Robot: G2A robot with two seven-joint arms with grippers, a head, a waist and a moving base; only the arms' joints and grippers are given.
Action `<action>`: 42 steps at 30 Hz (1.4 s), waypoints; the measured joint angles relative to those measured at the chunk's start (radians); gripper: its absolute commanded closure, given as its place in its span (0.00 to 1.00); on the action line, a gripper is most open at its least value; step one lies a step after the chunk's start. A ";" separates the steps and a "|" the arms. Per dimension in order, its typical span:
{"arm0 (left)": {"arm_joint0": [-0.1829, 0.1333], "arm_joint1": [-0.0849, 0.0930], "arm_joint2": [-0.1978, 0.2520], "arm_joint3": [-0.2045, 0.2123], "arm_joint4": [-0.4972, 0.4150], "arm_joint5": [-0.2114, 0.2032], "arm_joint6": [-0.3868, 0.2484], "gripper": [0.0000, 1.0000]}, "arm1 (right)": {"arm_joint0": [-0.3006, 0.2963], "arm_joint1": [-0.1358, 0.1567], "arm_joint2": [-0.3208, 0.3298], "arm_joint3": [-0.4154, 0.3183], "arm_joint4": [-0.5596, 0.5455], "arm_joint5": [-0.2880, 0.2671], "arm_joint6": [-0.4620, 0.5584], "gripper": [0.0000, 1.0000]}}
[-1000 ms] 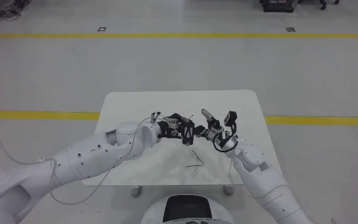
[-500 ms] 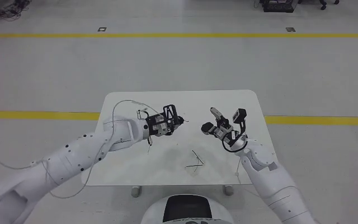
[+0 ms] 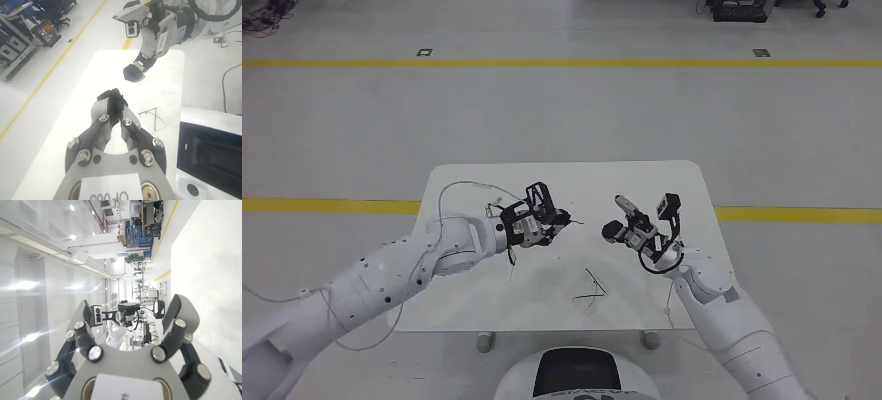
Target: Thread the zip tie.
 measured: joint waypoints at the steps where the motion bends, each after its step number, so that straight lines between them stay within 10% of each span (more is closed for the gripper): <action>1: 0.006 -0.001 -0.003 0.006 -0.015 0.002 -0.003 1.00 | 0.000 0.000 0.000 0.000 0.000 0.000 0.000 0.00; 18: 0.048 -0.006 -0.012 0.057 -0.755 -0.003 -0.138 1.00 | -0.011 0.025 0.062 0.003 -0.137 -0.112 0.170 0.00; 42: 0.140 -0.036 -0.136 0.067 -0.962 -0.003 -0.226 1.00 | 0.023 0.030 0.030 0.051 -0.186 -0.200 0.255 0.00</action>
